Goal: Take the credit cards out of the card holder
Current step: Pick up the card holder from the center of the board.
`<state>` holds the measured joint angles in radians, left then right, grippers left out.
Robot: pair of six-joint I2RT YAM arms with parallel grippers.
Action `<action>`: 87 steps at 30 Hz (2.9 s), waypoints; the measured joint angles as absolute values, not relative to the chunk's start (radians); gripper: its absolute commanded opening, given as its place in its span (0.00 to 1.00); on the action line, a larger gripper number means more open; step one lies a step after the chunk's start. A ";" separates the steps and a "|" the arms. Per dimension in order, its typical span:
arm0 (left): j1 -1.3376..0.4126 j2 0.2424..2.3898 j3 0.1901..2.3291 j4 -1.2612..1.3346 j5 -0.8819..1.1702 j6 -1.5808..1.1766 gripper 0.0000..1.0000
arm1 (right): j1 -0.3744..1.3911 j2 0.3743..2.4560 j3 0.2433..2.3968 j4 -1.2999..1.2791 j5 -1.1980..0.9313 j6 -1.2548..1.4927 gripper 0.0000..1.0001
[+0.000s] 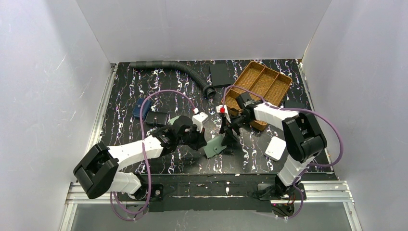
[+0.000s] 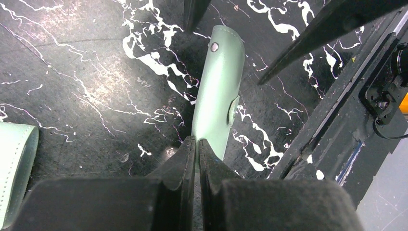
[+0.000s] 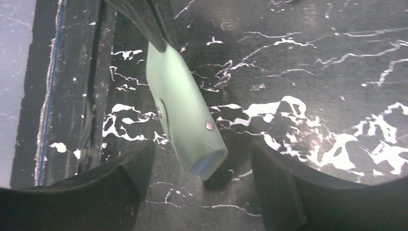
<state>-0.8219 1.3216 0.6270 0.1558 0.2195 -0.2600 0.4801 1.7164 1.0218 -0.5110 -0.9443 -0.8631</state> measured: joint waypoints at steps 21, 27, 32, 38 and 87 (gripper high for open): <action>-0.829 1.171 0.569 0.172 0.195 -0.255 0.65 | 0.537 1.718 1.098 -0.749 -0.997 -1.069 0.01; -0.814 1.031 0.562 0.179 0.208 -0.326 0.98 | 0.536 1.635 1.113 -0.854 -0.941 -1.066 0.01; -0.772 0.953 0.562 0.203 0.342 -0.386 0.98 | 0.537 1.687 1.266 -1.135 -0.920 -1.192 0.01; -0.759 1.074 0.599 0.209 0.529 -0.417 0.98 | 0.549 1.746 1.340 -1.305 -0.896 -1.229 0.01; -0.808 1.331 0.570 0.533 0.681 -0.599 0.52 | 0.565 1.750 1.378 -1.407 -0.954 -1.224 0.02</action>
